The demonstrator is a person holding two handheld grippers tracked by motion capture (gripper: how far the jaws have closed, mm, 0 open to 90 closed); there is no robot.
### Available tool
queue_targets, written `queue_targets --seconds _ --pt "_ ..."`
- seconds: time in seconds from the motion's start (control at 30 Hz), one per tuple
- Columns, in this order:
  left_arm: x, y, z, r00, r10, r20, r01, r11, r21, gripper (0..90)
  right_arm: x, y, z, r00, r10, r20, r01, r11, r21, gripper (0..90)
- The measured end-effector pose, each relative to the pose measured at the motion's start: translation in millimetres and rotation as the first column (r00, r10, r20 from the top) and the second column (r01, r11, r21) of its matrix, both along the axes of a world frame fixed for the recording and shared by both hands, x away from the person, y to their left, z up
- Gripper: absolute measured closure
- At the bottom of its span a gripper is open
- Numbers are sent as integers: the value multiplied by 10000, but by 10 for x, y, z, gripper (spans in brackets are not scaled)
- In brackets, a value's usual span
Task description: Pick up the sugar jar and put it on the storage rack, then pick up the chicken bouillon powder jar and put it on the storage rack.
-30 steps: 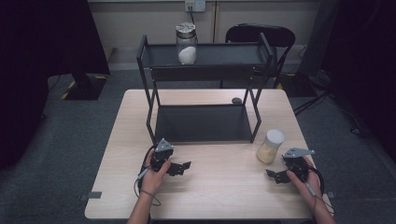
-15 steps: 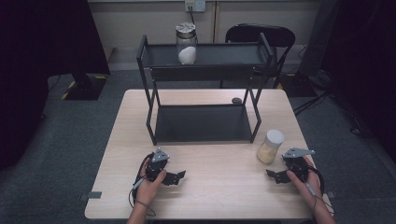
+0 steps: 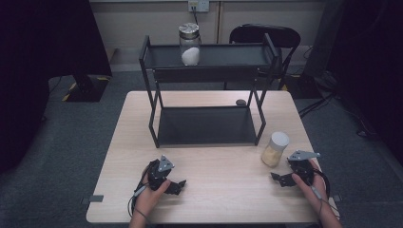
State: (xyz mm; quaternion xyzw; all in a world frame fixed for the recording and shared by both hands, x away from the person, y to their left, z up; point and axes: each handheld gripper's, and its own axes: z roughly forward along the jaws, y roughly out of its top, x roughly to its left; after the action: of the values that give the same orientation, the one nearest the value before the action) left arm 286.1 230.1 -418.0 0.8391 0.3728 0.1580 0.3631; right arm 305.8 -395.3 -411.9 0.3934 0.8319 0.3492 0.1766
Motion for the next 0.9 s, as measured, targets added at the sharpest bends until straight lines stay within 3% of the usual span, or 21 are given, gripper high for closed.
queue_targets --seconds 0.57,0.9 --pt "0 -1 1 10000 10 -11 -10 10000 -2 0 1 -8 1 10000 -31 -23 31 10000 46 0" --pt "-1 -1 -1 10000 22 -9 -22 10000 -17 0 25 -79 68 9993 -371 77 369 9990 255 13"
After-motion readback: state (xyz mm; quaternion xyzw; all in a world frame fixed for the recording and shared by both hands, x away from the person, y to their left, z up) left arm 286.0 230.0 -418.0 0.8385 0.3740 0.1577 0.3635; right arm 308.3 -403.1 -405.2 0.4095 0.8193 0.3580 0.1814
